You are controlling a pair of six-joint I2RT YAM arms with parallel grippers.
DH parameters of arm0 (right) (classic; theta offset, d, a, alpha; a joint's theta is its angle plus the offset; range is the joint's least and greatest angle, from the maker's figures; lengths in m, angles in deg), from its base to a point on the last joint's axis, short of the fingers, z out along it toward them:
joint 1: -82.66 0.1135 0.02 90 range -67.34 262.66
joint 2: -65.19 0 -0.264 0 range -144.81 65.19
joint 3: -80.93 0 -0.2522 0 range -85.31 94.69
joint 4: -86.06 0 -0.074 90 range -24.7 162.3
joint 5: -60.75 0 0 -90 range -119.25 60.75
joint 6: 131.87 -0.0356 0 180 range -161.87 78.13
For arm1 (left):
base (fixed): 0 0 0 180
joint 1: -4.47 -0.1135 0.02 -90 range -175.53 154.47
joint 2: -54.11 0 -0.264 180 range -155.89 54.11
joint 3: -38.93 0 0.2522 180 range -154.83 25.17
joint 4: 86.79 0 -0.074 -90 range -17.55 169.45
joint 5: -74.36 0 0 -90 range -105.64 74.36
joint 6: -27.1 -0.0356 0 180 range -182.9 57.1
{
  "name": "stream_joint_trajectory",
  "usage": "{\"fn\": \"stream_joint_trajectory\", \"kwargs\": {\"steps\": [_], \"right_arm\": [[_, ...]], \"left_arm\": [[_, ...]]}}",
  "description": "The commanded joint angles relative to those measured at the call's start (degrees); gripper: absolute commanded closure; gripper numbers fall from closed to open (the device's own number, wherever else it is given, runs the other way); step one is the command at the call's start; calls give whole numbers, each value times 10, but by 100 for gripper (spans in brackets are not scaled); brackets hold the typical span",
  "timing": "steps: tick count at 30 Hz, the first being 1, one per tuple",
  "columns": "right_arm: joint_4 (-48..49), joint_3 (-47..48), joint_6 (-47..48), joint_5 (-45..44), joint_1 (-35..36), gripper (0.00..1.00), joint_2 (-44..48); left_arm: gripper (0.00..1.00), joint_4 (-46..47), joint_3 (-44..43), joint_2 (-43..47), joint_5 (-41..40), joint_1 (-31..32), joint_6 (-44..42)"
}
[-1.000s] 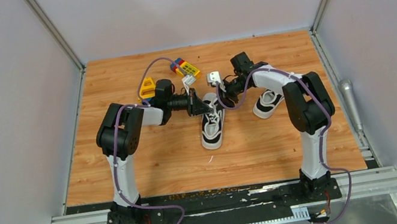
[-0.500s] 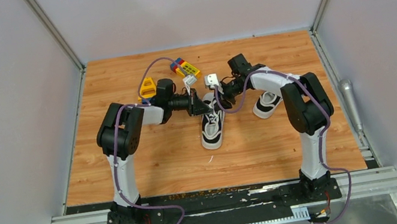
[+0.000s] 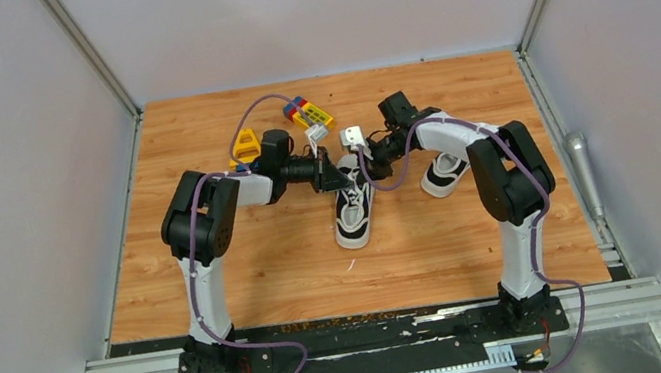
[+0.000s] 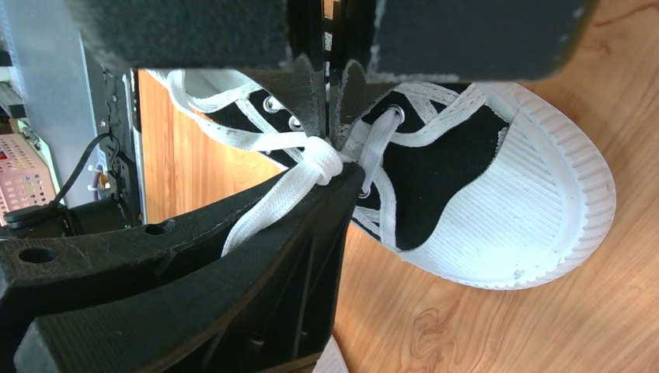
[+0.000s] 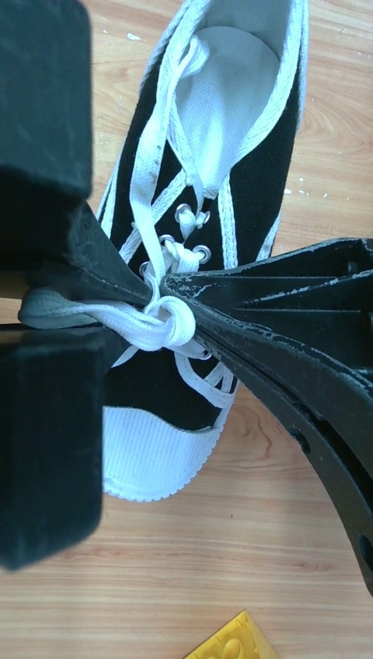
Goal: Tie the shoes
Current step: Tie the shoelace on the shoe.
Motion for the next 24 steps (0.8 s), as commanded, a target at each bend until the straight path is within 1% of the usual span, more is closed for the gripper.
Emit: {"fn": "stream_joint_trajectory", "kwargs": {"steps": [1, 3, 8, 12, 19, 21, 22, 23, 24], "right_arm": [[-11, 12, 12, 20, 5, 94, 11], [-15, 10, 11, 11, 1, 97, 17], [-32, 3, 9, -13, -13, 100, 35], [-48, 2, 1, -34, -16, 100, 40], [-75, 18, -37, -43, -24, 100, 35], [-82, 24, -44, -35, -25, 100, 31], [-85, 27, -49, -30, -24, 100, 28], [-86, 32, -57, -26, -24, 100, 25], [-88, 38, -64, -22, -23, 100, 21]], "left_arm": [[100, -8, -16, -6, -15, -3, -24], [100, -13, -17, -4, -16, -6, -30], [100, -37, -17, 2, -17, -17, -49], [100, -47, -18, 5, -16, -21, -59], [100, -50, -17, 6, -16, -21, -64], [94, -43, -17, 6, -13, -20, -61], [87, -41, -17, 7, -14, -19, -60], [84, -21, -13, 9, -13, -19, -51], [76, -5, -9, 11, -11, -19, -42]]}}
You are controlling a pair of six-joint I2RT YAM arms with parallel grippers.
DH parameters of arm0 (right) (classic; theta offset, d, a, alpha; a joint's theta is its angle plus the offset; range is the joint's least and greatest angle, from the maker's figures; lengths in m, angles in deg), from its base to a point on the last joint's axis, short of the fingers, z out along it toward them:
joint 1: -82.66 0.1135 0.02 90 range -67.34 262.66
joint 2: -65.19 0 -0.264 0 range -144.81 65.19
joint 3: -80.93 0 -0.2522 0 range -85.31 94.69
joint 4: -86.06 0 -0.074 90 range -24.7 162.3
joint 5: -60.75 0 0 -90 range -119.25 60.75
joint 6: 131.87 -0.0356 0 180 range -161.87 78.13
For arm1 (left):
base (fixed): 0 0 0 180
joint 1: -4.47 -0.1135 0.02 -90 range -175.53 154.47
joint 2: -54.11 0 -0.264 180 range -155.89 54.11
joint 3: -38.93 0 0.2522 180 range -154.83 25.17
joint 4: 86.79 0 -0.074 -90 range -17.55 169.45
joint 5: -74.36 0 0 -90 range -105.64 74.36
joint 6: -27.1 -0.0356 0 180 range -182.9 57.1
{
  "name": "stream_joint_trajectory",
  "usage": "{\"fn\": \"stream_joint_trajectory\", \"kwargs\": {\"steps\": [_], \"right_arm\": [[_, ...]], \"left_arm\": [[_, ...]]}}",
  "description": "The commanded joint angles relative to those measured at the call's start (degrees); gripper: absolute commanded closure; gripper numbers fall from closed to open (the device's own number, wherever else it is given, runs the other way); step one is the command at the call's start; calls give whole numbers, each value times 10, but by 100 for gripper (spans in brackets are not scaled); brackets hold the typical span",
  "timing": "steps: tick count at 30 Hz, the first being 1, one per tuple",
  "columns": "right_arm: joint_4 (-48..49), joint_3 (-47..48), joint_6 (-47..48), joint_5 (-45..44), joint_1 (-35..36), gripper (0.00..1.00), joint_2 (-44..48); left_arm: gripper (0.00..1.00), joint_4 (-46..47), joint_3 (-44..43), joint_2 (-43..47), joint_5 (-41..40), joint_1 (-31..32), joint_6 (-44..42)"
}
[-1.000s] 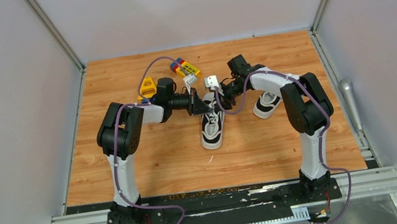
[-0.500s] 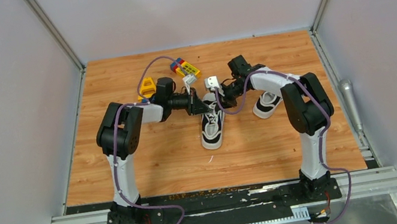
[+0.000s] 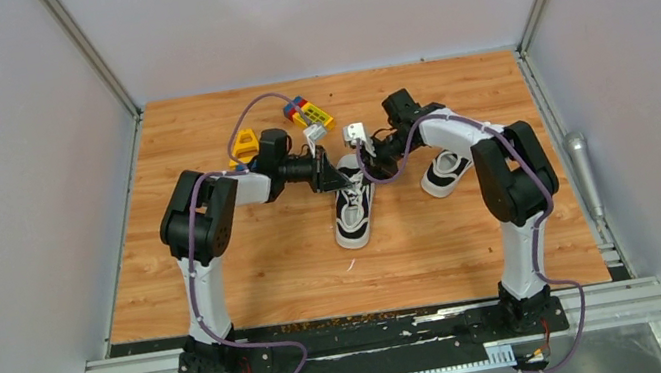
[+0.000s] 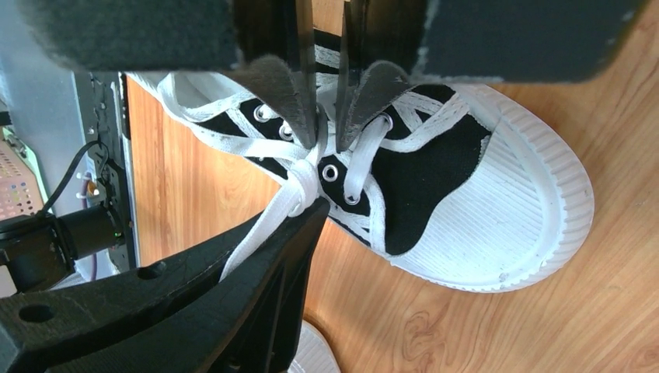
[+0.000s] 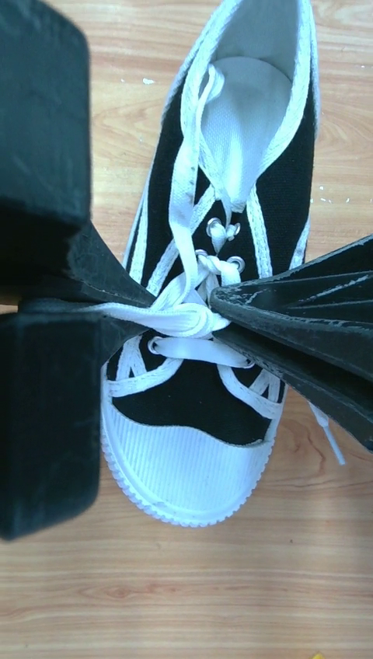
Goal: Tie the shoes
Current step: Tie the shoelace on the shoe.
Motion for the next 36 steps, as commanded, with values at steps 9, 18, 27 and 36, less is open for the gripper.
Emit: {"fn": "stream_joint_trajectory", "kwargs": {"steps": [9, 18, 27, 36], "right_arm": [[-64, 63, -44, 27, -6, 100, -16], [-78, 73, -48, 20, -5, 100, -27], [-82, 77, -59, 25, -6, 100, -32], [-84, 79, -59, 25, -6, 100, -31]], "left_arm": [[49, 209, 9, 35, -71, -3, 107], [46, 224, -40, -8, -36, 19, 90], [46, 184, -47, -15, 11, 24, 27], [55, 126, -58, -26, 22, 33, -17]]}}
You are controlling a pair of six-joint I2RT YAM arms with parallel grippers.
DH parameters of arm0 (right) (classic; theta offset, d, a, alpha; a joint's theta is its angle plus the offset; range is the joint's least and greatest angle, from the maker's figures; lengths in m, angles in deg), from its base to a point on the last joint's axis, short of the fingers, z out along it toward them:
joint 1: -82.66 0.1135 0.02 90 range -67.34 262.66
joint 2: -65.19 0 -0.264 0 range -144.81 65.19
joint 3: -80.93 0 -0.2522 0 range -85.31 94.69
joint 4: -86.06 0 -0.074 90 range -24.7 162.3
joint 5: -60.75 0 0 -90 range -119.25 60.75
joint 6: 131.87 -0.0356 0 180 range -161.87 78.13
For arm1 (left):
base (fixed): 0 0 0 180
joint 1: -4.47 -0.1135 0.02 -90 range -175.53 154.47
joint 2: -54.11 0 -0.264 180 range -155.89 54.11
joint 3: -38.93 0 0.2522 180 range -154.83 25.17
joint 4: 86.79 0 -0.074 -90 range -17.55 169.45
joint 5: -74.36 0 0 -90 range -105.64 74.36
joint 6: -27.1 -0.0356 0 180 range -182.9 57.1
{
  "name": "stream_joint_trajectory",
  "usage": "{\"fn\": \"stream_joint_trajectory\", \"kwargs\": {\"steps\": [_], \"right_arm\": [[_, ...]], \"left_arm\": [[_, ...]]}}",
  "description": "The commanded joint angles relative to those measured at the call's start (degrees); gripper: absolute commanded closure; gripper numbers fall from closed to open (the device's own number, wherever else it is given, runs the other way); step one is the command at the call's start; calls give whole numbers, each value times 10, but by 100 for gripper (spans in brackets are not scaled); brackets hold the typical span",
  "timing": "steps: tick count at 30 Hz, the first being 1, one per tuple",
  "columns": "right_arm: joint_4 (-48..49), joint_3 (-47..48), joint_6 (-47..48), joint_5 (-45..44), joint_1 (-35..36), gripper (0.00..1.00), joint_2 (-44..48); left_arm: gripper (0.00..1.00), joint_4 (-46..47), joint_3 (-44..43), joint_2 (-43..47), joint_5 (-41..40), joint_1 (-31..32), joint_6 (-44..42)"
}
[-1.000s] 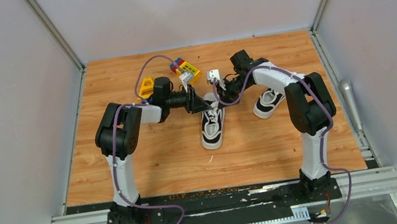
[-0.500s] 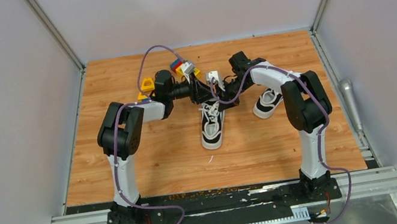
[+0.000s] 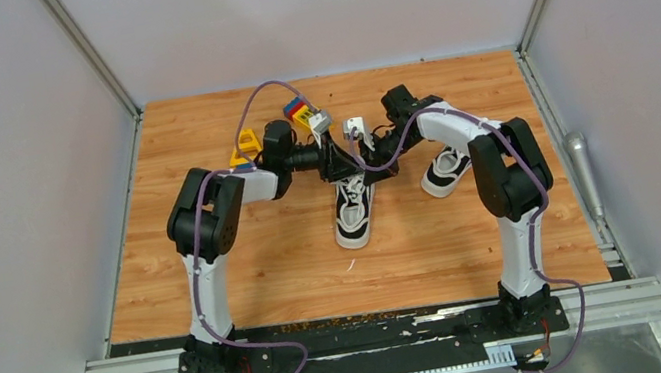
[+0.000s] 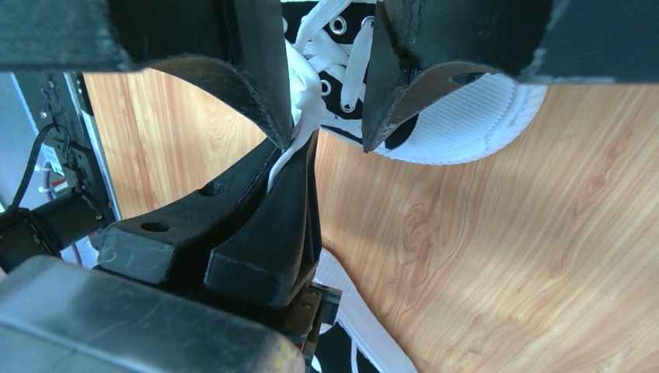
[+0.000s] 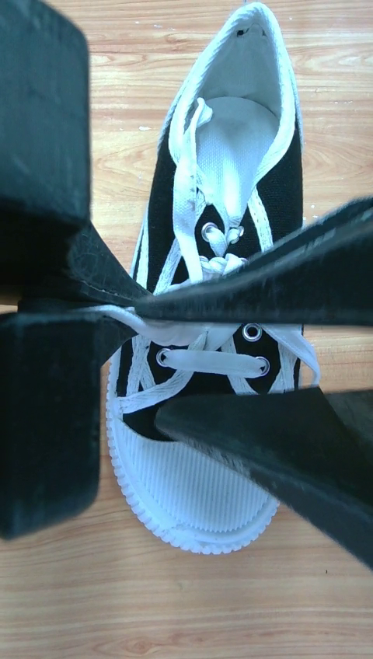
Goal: Tie the shoes
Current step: Tie the shoelace on the shoe.
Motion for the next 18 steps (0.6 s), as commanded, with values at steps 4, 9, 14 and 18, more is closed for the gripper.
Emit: {"fn": "stream_joint_trajectory", "kwargs": {"steps": [4, 9, 14, 18], "right_arm": [[-5, 27, -3, 18, 0, 100, -7], [-8, 30, -7, 13, -1, 100, -12], [-13, 26, -6, -6, -4, 100, -10], [-18, 24, -10, -11, -6, 100, -11]], "left_arm": [[66, -31, -32, -10, 29, 8, -42], [99, 0, -29, -8, 35, 6, -13], [100, 54, 9, 15, 1, -10, 40], [100, 63, 35, 33, -7, -23, 52]]}}
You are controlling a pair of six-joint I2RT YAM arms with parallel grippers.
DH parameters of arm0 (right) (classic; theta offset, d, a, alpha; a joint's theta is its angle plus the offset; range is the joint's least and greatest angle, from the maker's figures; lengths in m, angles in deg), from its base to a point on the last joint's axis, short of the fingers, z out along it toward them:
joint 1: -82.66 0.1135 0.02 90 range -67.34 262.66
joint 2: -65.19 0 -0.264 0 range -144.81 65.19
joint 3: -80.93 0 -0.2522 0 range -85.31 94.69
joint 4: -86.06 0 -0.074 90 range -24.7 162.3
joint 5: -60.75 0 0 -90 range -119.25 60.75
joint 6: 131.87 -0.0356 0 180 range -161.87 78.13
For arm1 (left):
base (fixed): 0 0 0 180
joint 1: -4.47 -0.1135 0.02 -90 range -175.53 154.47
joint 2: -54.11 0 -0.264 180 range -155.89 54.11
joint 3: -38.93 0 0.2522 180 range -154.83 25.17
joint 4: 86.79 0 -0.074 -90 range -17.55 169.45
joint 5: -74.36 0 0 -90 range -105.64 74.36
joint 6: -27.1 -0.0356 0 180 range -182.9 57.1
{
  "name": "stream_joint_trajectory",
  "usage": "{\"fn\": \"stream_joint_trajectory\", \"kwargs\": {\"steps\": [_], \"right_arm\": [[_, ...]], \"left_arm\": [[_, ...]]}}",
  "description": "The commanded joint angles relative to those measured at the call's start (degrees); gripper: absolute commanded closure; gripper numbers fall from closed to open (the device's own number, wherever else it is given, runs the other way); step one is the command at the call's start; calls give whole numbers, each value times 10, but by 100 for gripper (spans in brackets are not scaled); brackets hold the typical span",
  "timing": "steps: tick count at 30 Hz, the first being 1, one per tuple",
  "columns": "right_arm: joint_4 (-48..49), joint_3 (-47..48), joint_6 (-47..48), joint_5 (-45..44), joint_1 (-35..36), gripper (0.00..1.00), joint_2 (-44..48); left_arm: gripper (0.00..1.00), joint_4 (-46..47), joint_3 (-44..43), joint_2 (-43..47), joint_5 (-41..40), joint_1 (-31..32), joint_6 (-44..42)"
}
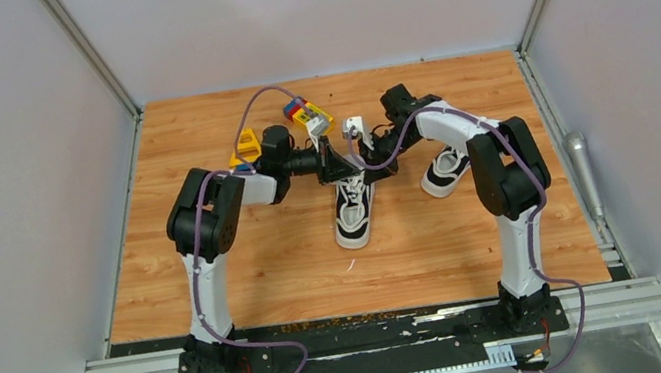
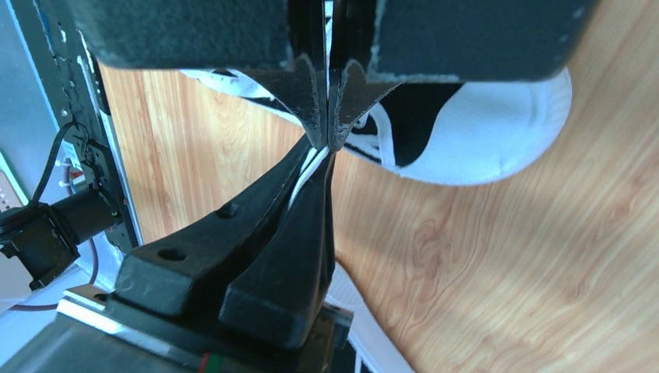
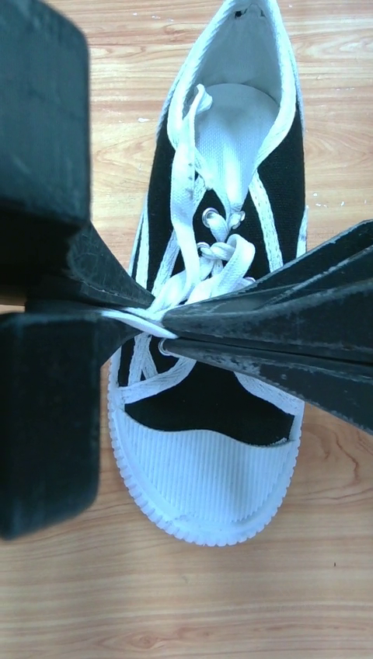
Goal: Tie the shoes
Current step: Tie the shoelace on the shoe.
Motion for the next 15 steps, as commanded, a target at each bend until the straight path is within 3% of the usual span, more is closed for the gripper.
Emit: {"fn": "stream_joint_trajectory", "kwargs": {"steps": [1, 7, 15], "right_arm": [[-16, 13, -10, -4, -4, 100, -2], [-25, 19, -16, -3, -5, 100, -5], [-59, 43, -28, 2, -10, 100, -22]], "left_arm": [[100, 32, 26, 46, -16, -18, 26], [100, 23, 63, 65, -65, -32, 45], [100, 70, 83, 66, -70, -39, 103]]}}
